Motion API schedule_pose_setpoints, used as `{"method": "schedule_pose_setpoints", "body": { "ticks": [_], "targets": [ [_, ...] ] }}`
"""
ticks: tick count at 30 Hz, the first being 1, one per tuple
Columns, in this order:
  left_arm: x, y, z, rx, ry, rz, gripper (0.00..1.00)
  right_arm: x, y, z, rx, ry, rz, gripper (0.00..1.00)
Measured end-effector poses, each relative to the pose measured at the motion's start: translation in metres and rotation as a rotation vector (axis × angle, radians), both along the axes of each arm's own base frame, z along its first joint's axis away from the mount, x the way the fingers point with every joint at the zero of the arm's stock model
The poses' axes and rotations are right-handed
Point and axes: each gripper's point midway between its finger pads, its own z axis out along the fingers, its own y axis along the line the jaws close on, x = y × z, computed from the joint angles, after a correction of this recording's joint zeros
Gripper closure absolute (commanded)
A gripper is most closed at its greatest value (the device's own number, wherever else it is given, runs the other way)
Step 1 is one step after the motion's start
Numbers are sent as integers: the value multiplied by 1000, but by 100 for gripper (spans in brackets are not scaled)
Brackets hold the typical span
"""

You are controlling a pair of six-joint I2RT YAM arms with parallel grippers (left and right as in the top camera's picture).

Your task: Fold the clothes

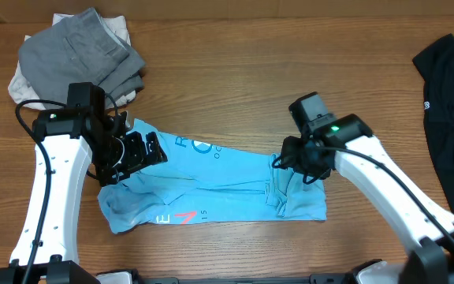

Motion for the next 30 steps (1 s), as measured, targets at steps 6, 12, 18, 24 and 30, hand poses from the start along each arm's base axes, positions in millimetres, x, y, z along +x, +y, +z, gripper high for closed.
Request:
{"method": "schedule_pose_setpoints", "body": {
  "ticks": [6,12,18,24,30],
  "targets": [
    [0,0,0,0,1,0,0,1,-6,-29,-62,62,-10,47],
    [0,0,0,0,0,0,0,2,-7,-38,-80,78,-15,53],
    [0,0,0,0,0,0,0,0,-12,-51,-120,114,-30,59],
    [0,0,0,0,0,0,0,3,-13,-52,-128,103,-39,64],
    [0,0,0,0,0,0,0,5,-13,-52,-129,98,-40,64]
  ]
}}
